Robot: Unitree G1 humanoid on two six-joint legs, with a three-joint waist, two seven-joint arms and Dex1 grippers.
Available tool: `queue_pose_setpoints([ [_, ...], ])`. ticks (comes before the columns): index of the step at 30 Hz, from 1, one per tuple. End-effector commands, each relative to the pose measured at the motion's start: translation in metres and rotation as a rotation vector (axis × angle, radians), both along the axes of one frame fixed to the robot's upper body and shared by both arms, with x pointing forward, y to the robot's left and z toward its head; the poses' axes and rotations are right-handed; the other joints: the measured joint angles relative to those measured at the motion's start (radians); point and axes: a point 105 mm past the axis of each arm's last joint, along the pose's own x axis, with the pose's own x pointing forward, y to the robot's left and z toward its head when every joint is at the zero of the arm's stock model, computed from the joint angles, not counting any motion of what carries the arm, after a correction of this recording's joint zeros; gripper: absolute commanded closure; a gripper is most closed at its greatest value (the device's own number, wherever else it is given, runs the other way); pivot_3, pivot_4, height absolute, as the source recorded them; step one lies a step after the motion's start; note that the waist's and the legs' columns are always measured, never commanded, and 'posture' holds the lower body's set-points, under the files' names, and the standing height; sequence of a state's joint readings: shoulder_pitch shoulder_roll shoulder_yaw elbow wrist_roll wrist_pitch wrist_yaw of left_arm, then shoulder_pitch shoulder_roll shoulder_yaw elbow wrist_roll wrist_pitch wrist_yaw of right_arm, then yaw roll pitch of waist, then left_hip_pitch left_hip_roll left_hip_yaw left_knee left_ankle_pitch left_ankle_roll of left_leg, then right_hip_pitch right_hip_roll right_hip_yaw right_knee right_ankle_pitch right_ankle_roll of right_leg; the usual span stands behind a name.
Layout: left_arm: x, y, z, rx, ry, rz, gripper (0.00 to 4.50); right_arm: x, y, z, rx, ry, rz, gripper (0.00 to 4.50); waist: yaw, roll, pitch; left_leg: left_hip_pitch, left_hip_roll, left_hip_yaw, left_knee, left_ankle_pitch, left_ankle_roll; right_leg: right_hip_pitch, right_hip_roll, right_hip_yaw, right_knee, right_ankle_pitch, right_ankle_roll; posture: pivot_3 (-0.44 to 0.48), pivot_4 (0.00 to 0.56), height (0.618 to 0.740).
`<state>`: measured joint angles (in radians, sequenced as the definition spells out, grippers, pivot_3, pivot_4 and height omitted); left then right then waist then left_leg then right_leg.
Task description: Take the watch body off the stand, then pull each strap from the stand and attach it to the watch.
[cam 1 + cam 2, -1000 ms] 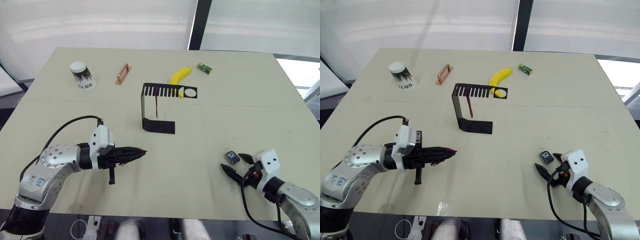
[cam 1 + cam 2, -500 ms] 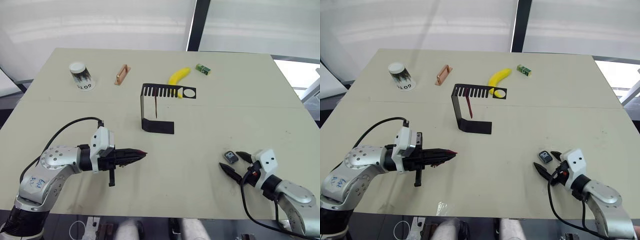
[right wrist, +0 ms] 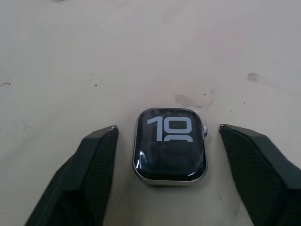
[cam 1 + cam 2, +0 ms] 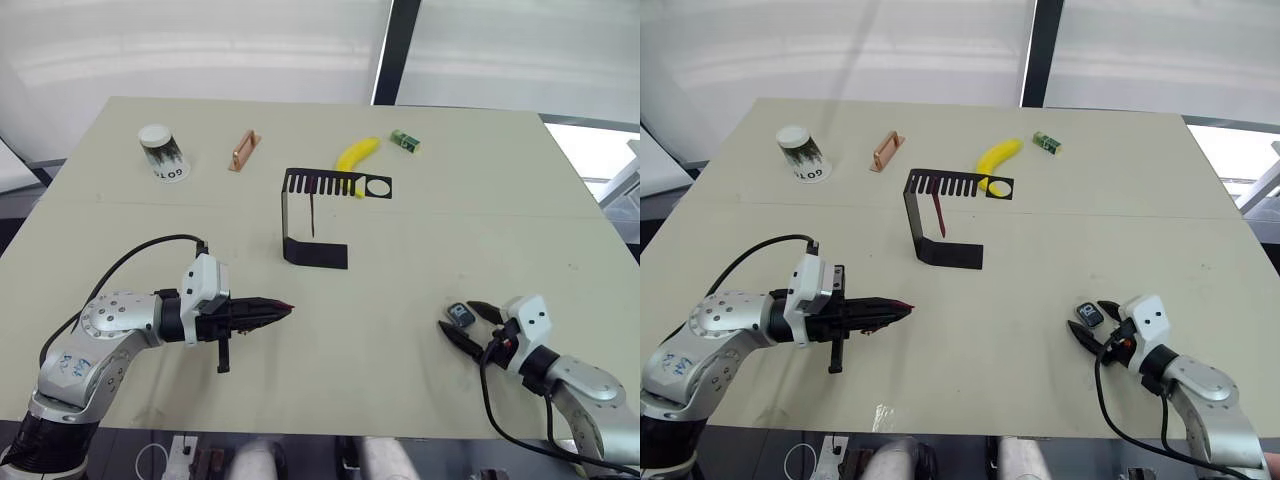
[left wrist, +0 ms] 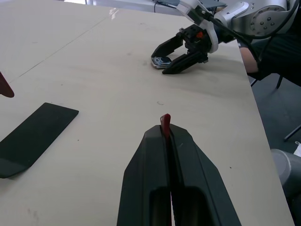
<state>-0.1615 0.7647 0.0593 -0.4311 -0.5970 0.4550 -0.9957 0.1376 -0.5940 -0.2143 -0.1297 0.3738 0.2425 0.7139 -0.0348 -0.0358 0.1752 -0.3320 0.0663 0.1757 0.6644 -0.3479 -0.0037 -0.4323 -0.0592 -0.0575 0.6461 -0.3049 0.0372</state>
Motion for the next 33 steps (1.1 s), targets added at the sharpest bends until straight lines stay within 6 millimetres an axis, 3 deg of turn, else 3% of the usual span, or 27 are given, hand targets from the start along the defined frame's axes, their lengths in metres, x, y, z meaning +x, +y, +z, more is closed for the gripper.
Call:
queue_pose_setpoints([
  [1, -0.004, -0.002, 0.007, 0.008, -0.040, -0.019, 4.50, -0.010, 0.002, -0.021, 0.003, 0.097, 0.018, 0.76, 0.000, 0.000, 0.000, 0.000, 0.000, 0.000, 0.000, 0.000, 0.000, 0.000, 0.000, 0.000, 0.000, 0.000, 0.000, 0.000, 0.150, 0.729],
  [30, -0.004, -0.003, 0.007, 0.003, -0.037, -0.022, 4.50, -0.022, -0.006, -0.029, 0.014, 0.087, -0.015, 0.76, 0.008, -0.001, -0.001, 0.000, 0.000, -0.003, 0.000, -0.001, 0.000, 0.002, -0.001, -0.002, -0.002, 0.000, 0.000, 0.000, 0.150, 0.729],
  [33, -0.006, -0.003, 0.006, 0.008, -0.033, -0.026, 4.50, -0.021, -0.007, -0.029, 0.019, 0.083, -0.020, 1.43, 0.008, -0.001, -0.001, 0.000, 0.000, -0.003, 0.000, -0.001, 0.000, 0.002, -0.001, -0.002, -0.002, 0.000, 0.000, 0.000, 0.150, 0.729],
])
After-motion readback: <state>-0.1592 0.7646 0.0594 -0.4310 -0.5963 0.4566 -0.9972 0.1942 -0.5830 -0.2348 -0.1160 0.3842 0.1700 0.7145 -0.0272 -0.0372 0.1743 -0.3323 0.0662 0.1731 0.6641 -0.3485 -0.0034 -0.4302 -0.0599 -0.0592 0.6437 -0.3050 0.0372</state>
